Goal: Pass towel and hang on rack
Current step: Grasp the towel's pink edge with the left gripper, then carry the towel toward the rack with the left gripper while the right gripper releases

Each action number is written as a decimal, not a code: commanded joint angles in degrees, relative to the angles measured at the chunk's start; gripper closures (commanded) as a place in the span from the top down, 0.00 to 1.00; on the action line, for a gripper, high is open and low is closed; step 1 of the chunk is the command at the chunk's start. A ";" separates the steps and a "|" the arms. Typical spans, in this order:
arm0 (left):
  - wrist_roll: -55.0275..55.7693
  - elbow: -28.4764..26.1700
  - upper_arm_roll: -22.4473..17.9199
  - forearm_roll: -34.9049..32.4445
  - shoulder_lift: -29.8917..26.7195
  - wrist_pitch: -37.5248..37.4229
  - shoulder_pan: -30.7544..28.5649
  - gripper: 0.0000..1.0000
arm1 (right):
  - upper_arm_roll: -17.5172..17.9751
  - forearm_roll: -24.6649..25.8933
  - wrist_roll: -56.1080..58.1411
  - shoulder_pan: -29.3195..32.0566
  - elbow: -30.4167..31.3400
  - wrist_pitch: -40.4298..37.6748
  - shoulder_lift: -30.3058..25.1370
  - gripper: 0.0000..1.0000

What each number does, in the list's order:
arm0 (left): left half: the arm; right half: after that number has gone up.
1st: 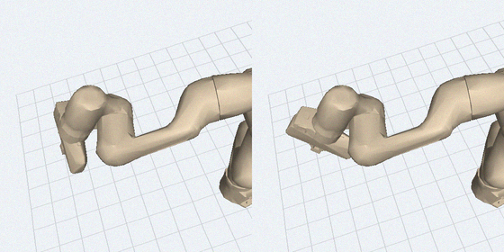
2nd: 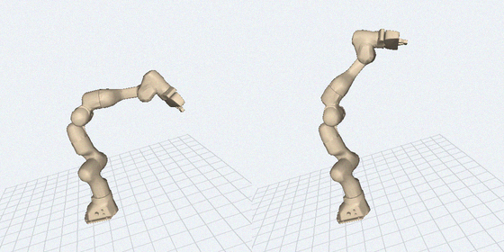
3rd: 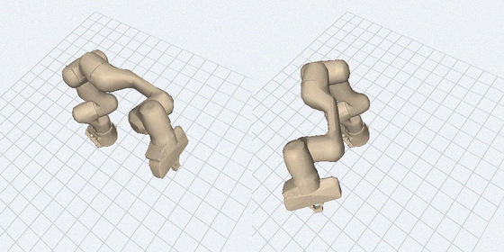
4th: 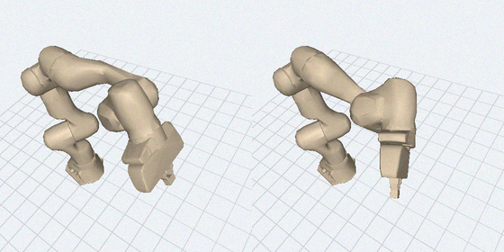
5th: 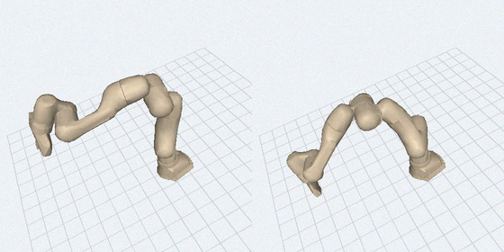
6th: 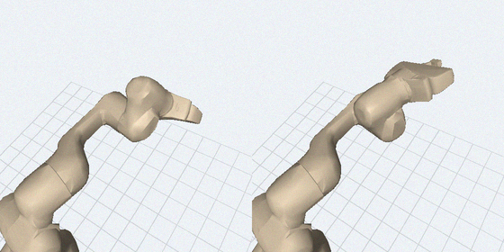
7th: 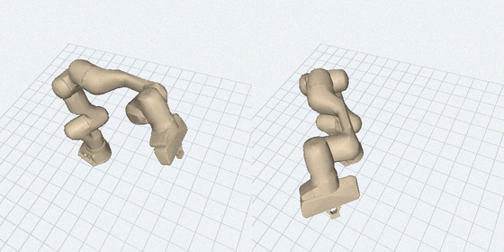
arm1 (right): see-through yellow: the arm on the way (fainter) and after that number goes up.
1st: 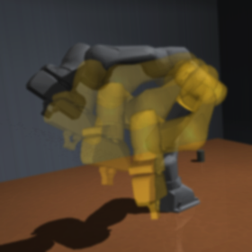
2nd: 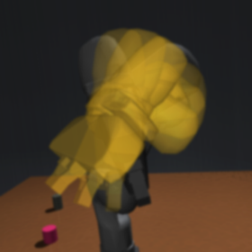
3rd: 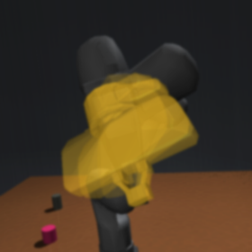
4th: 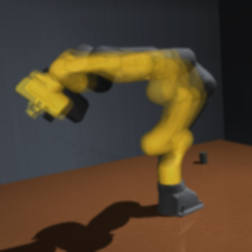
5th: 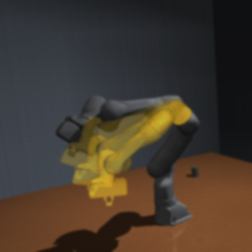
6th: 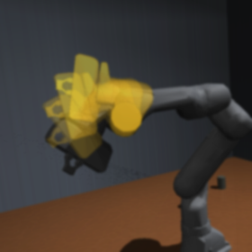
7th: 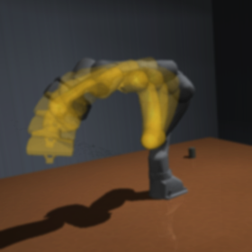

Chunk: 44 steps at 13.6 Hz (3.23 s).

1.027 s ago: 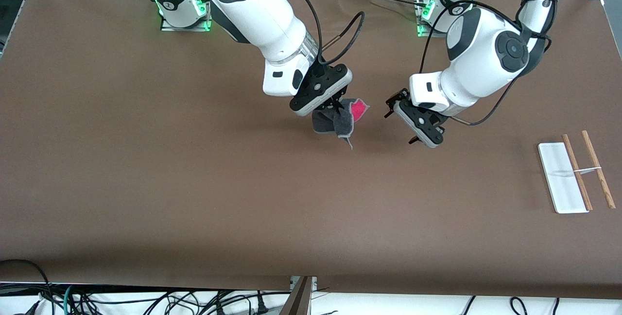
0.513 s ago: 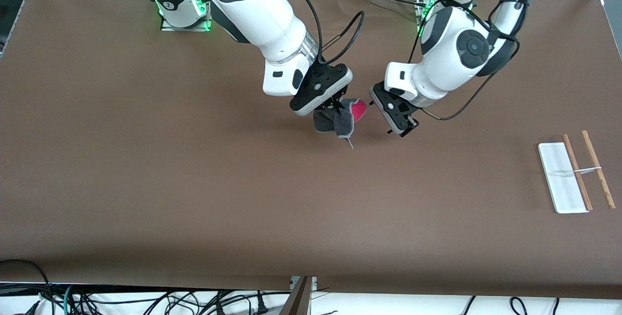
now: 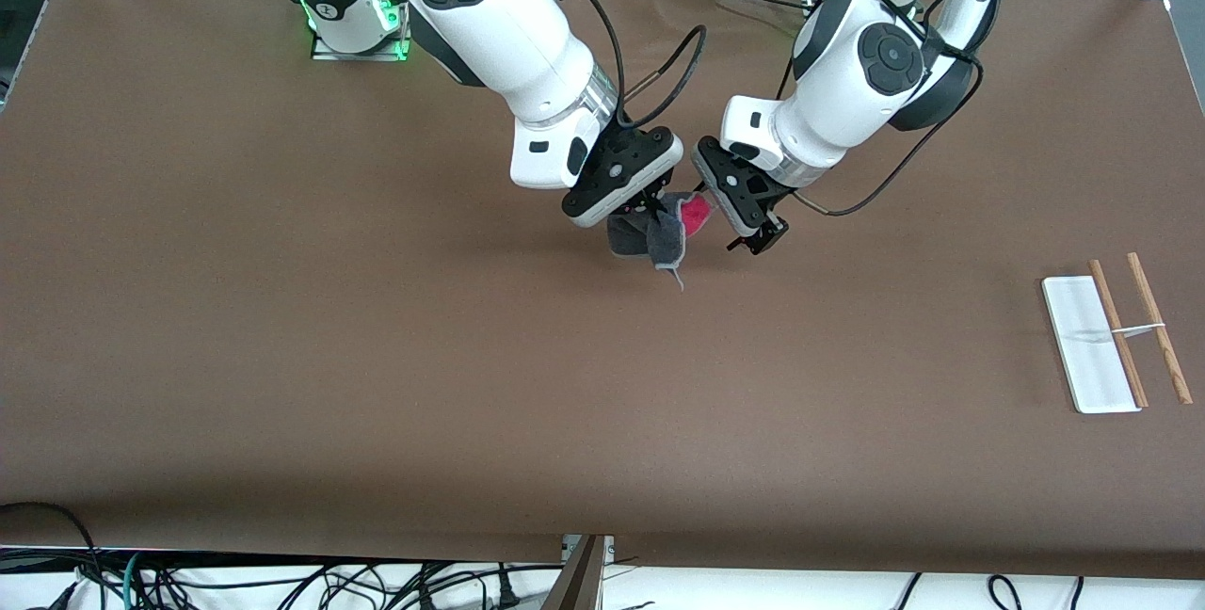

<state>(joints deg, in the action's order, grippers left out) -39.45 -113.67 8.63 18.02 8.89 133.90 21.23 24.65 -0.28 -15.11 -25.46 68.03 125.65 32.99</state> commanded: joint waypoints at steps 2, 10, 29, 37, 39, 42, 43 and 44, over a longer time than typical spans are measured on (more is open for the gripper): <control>-0.72 0.47 -0.19 0.18 -1.15 1.72 0.13 1.00 | 0.13 -0.60 -0.09 -0.20 -1.15 1.09 0.85 0.00; -1.25 1.17 -0.19 0.35 -0.45 2.07 0.21 0.77 | 0.13 -0.60 0.00 -0.20 -1.15 1.00 0.76 0.00; -0.98 -0.41 -0.36 0.18 -10.02 -5.04 -16.91 0.00 | -0.39 -0.43 -0.27 1.03 -0.89 -2.60 0.06 1.00; -1.34 -2.34 -4.49 -4.81 -12.40 -9.88 -27.28 0.00 | -1.71 0.71 0.96 13.93 -1.24 -18.93 -1.70 1.00; -1.42 -2.00 -5.02 -5.36 -12.14 -9.97 -29.75 0.00 | -1.71 1.94 4.19 18.32 -1.24 -24.29 -2.67 1.00; -9.21 1.24 -9.75 -10.00 -9.60 -10.67 -29.84 0.00 | -1.97 2.30 12.72 25.88 -0.80 -30.53 -5.99 1.00; -12.47 3.00 -11.07 -10.54 -7.76 -10.67 -30.28 0.00 | -2.85 2.12 13.87 27.82 0.94 -32.64 -7.92 1.00; -16.67 5.02 -11.61 -10.63 -5.92 -10.67 -31.07 0.00 | -3.55 1.69 13.97 29.14 3.66 -33.36 -10.29 1.00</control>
<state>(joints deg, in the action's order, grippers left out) -49.38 -113.79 -1.84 8.76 -1.10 124.59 -8.72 21.53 1.53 -2.70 1.04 66.79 94.53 27.83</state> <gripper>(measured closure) 0.982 0.000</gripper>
